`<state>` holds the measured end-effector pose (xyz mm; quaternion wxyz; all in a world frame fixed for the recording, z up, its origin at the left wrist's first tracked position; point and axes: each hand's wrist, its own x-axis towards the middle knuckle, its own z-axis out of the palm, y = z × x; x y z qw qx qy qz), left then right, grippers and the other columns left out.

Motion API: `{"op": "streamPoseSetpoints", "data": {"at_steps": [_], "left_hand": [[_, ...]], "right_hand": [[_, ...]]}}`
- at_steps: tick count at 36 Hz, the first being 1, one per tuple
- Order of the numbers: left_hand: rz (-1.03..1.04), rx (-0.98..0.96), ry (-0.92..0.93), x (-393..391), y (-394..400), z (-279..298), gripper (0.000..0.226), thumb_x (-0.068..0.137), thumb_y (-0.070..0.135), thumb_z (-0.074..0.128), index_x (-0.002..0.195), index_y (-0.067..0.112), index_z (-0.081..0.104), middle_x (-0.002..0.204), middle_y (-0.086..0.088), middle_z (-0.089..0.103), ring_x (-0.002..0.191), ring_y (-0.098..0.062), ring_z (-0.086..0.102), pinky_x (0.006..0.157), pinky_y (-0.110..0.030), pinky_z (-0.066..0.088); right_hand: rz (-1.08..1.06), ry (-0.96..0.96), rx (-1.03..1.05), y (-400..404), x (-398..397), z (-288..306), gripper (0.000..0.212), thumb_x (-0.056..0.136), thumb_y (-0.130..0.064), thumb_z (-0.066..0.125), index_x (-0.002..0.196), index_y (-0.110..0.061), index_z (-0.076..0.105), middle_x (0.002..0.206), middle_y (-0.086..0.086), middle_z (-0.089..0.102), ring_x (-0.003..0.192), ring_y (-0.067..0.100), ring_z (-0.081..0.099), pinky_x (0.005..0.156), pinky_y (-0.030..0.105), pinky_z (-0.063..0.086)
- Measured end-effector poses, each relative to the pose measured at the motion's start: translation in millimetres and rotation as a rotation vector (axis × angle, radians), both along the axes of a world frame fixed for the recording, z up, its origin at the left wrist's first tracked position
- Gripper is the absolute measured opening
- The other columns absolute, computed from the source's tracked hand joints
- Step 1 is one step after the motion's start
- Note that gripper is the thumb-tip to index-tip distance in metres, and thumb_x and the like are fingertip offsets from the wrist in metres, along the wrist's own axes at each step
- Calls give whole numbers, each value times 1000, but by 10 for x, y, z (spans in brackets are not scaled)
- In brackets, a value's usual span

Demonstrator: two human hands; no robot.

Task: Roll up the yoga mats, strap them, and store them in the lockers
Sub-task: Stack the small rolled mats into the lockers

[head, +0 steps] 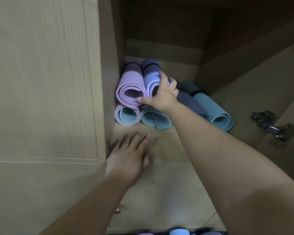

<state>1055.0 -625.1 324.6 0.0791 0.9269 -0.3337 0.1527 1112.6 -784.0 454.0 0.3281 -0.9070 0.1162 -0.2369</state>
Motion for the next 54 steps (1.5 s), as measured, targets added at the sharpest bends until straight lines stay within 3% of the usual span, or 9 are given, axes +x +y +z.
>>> {"op": "streamPoseSetpoints", "data": {"at_steps": [3,8,16,21,26,36,44,47,54], "left_hand": [[19,-16,-1,-30,-10,44,62,85,47,26,136,27,55,141,-3,54,122,-28,57,93,-45,49],[36,52,43,-52,-33,50,86,71,52,-18,154,35,1,163,5,1,150,-21,7,115,-39,16],[24,19,60,-75,9,43,62,97,48,20,155,30,5,163,2,-1,150,-18,2,117,-42,14],[-65,-101,-98,-177,95,-112,58,97,41,22,145,16,41,154,-11,35,142,-28,32,112,-46,24],[-227,-311,-241,-627,218,-637,49,97,29,36,144,17,41,152,-11,37,142,-28,29,115,-45,19],[-102,-176,396,-1451,561,-2151,61,96,42,19,153,24,12,158,2,1,147,-13,-4,119,-35,0],[408,-143,1258,-2198,881,-3153,99,91,47,58,151,27,-18,160,-12,-15,147,-35,1,118,-53,15],[124,-34,1201,-2301,817,-3262,91,94,44,55,149,38,-17,161,-2,-12,149,-28,0,117,-52,19],[78,-187,1415,-2558,681,-3309,91,93,32,59,152,34,-11,159,-8,11,136,-29,34,108,-40,37]], "right_hand": [[38,-11,16,-61,-138,-59,120,71,-43,84,154,-37,-1,160,4,-10,146,29,3,114,37,21],[62,-58,18,-24,-371,-254,108,81,-36,78,156,-30,1,161,4,-17,150,23,-8,120,38,15],[-34,-241,-55,206,-1147,-809,84,88,-18,68,154,-17,17,162,10,1,150,27,0,116,31,11],[-114,-288,-185,266,-1747,-1407,79,80,-9,61,151,-11,27,162,11,11,149,29,1,119,41,10],[-208,-237,-89,232,-2295,-2093,75,84,-10,53,152,-13,22,157,-3,7,148,17,-1,120,43,12],[-146,401,-100,76,-3289,-3304,72,91,-7,55,154,-21,24,162,4,9,146,26,23,114,42,31],[-151,934,-106,-160,-3831,-3854,77,97,-25,55,154,-40,6,162,0,-1,142,29,26,102,40,41],[-167,1051,-43,-138,-3948,-4006,85,94,-36,62,153,-42,1,161,2,-6,140,35,29,99,44,42],[-297,1185,265,-81,-3946,-4302,119,80,-44,76,152,-35,-17,160,16,7,130,38,45,91,43,50]]}}
